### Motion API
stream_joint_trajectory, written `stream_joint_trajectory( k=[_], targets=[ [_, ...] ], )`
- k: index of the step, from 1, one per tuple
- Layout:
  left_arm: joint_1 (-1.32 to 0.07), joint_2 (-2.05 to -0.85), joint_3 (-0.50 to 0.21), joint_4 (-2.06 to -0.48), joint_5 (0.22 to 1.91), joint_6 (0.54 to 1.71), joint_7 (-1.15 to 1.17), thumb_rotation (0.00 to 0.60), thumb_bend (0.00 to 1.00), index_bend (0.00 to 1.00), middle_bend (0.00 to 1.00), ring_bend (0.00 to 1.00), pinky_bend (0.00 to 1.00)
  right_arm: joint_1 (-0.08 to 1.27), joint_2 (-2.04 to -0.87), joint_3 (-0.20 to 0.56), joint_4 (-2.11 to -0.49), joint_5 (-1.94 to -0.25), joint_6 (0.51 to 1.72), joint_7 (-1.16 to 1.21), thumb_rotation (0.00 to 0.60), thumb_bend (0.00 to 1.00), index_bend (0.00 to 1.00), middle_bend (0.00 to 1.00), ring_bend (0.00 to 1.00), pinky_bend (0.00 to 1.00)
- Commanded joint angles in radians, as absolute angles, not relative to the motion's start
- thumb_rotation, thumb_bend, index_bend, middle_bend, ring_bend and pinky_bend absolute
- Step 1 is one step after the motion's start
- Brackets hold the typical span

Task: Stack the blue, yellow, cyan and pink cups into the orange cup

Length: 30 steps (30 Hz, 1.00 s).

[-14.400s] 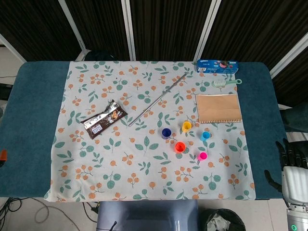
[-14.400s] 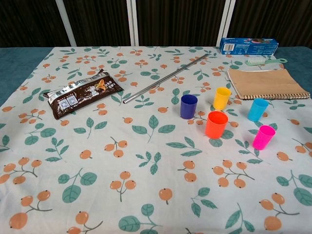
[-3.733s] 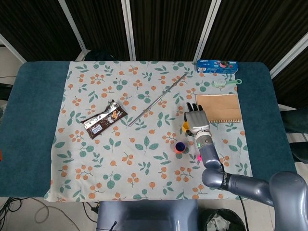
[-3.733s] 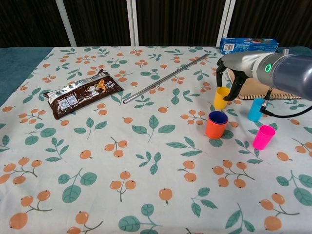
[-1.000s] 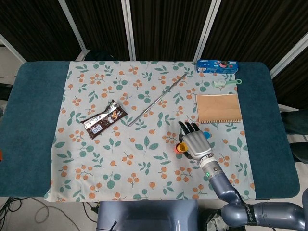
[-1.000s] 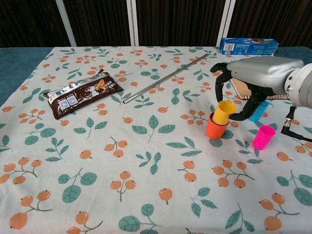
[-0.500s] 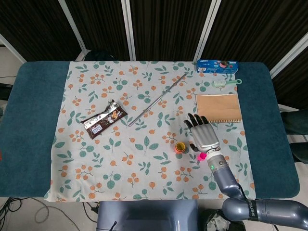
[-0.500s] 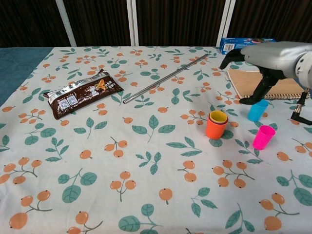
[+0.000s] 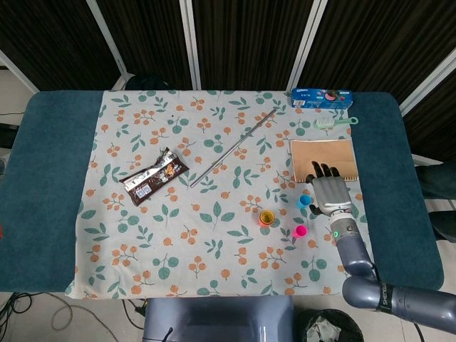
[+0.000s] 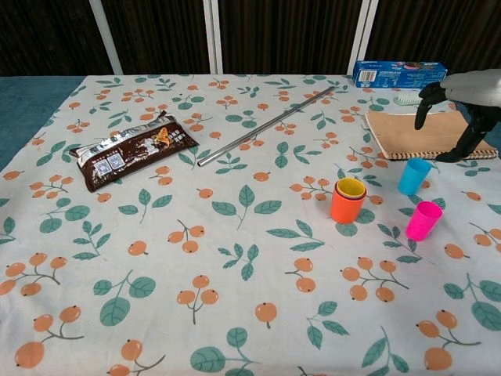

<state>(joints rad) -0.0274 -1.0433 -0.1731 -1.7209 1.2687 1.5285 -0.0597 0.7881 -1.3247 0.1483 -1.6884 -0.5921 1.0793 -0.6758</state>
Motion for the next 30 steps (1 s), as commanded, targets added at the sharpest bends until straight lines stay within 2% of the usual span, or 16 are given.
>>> stream_joint_trajectory(
  k=[1,30],
  targets=[
    [-0.027,-1.044,-0.173,-1.721,1.269,1.529,-0.059,0.600,0.39,0.13,0.03,0.00,0.04,0.787,-1.342,0.139,-1.659,-0.591,1.062,-0.668,0.600,0.35,0.33,0.00,0.05,0.13],
    [-0.026,-1.040,-0.176,-1.724,1.265,1.527,-0.064,0.600,0.39,0.13,0.03,0.00,0.04,0.787,-1.451,0.135,-1.525,-0.622,1.036,-0.637,0.600,0.35,0.42,0.00,0.06,0.15]
  ],
)
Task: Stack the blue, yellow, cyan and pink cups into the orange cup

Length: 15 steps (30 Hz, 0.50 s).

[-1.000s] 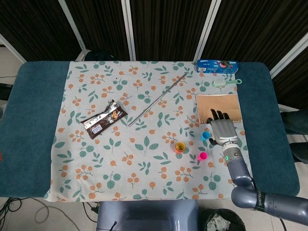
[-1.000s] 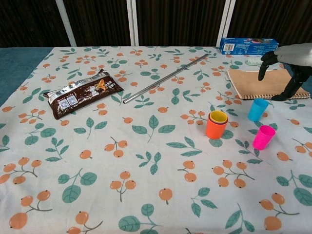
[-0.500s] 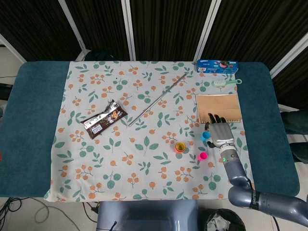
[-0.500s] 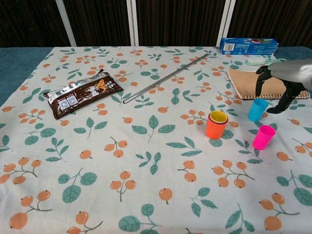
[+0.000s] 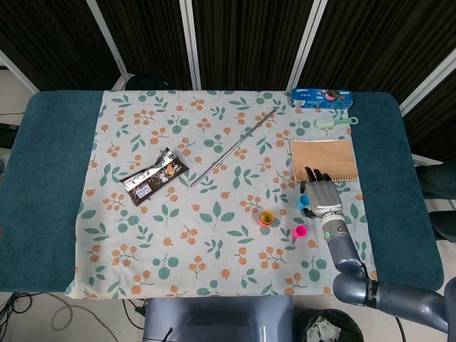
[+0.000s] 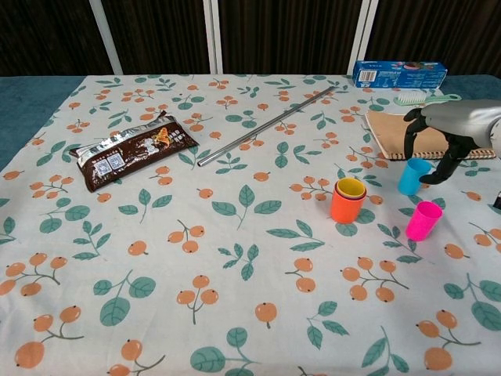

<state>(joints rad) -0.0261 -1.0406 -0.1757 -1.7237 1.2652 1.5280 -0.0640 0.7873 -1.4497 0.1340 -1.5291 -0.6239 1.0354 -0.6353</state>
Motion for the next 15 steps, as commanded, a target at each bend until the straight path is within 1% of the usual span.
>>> stream_joint_trajectory(
  k=[1,8,15],
  targets=[
    [-0.027,-1.040,-0.176,-1.723,1.265,1.527,-0.064,0.600,0.39,0.13,0.03,0.00,0.04,0.787,-1.452,0.136,-1.523,-0.620,1.035,-0.637,0.600,0.36,0.43,0.00,0.06,0.15],
    [-0.026,-1.041,-0.176,-1.723,1.266,1.528,-0.063,0.600,0.39,0.13,0.03,0.00,0.04,0.788,-1.456,0.139,-1.517,-0.619,1.029,-0.635,0.600,0.39,0.45,0.00,0.06,0.16],
    [-0.026,-1.041,-0.176,-1.724,1.265,1.527,-0.063,0.600,0.39,0.13,0.03,0.00,0.04,0.789,-1.466,0.143,-1.505,-0.619,1.026,-0.632,0.600,0.39,0.46,0.00,0.06,0.16]
  ],
)
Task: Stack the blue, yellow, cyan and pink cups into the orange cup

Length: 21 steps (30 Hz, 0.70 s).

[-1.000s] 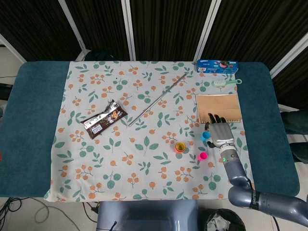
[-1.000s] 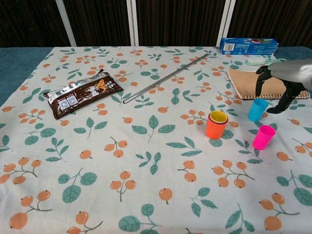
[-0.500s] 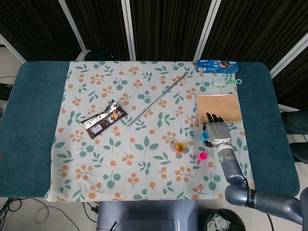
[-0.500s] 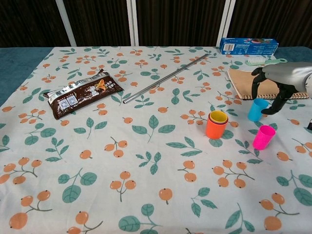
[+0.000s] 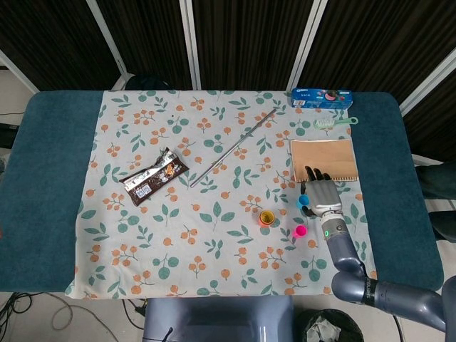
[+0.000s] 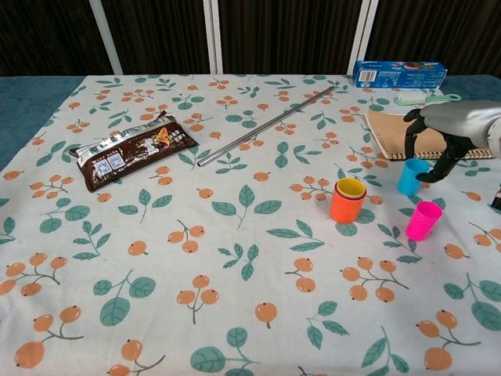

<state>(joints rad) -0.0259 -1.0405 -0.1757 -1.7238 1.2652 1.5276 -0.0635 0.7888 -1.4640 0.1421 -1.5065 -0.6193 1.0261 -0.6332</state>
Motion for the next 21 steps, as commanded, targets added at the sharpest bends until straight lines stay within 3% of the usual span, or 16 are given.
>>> stream_joint_trajectory(
  k=[1,13,21],
  targets=[
    [-0.026,-1.040,-0.175,-1.724,1.265,1.527,-0.063,0.600,0.39,0.13,0.03,0.00,0.04,0.789,-1.466,0.144,-1.504,-0.620,1.026,-0.632,0.600,0.39,0.46,0.00,0.06,0.16],
    [-0.027,-1.040,-0.176,-1.723,1.264,1.525,-0.064,0.600,0.39,0.13,0.03,0.00,0.04,0.787,-1.447,0.156,-1.537,-0.645,1.045,-0.628,0.600,0.40,0.49,0.00,0.06,0.16],
    [-0.027,-1.041,-0.175,-1.724,1.265,1.525,-0.062,0.600,0.39,0.13,0.03,0.00,0.04,0.774,-1.347,0.174,-1.735,-0.738,1.106,-0.620,0.600,0.40,0.50,0.00,0.06,0.16]
  ],
)
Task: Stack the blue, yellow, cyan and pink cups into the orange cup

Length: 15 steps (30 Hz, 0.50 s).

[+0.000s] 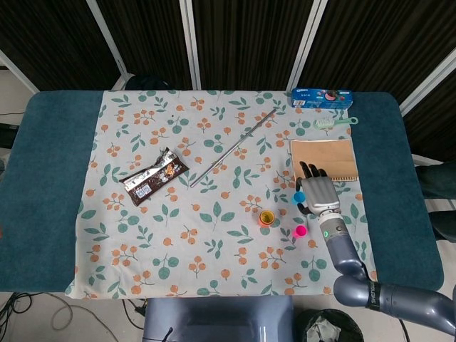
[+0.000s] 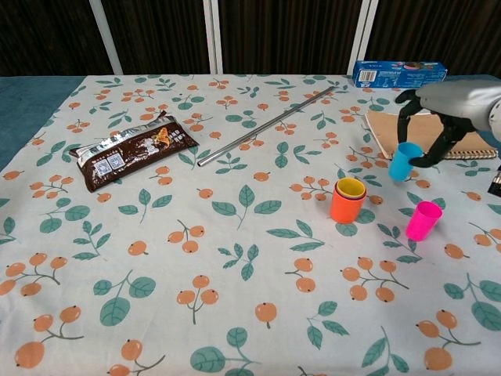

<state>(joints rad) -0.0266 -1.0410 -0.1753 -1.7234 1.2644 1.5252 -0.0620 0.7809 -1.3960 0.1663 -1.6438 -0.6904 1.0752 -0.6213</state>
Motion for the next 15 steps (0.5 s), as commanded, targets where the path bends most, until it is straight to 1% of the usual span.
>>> stream_joint_trajectory(
  k=[1,4,7,15],
  targets=[
    [-0.026,-1.041,-0.175,-1.724,1.265,1.525,-0.061,0.600,0.39,0.13,0.03,0.00,0.04,0.773,-1.332,0.175,-1.772,-0.752,1.112,-0.623,0.600,0.40,0.50,0.00,0.06,0.16],
    [-0.026,-1.042,-0.174,-1.725,1.267,1.527,-0.060,0.600,0.39,0.13,0.03,0.00,0.05,0.775,-1.300,0.171,-1.861,-0.780,1.122,-0.642,0.600,0.40,0.50,0.00,0.06,0.16],
    [-0.026,-1.042,-0.174,-1.726,1.267,1.527,-0.061,0.600,0.39,0.13,0.03,0.00,0.05,0.782,-1.291,0.168,-1.913,-0.793,1.127,-0.663,0.600,0.40,0.50,0.00,0.06,0.16],
    [-0.027,-1.041,-0.176,-1.724,1.264,1.522,-0.066,0.600,0.39,0.13,0.03,0.00,0.05,0.808,-1.309,0.176,-1.967,-0.782,1.140,-0.699,0.600,0.40,0.50,0.00,0.06,0.16]
  ],
)
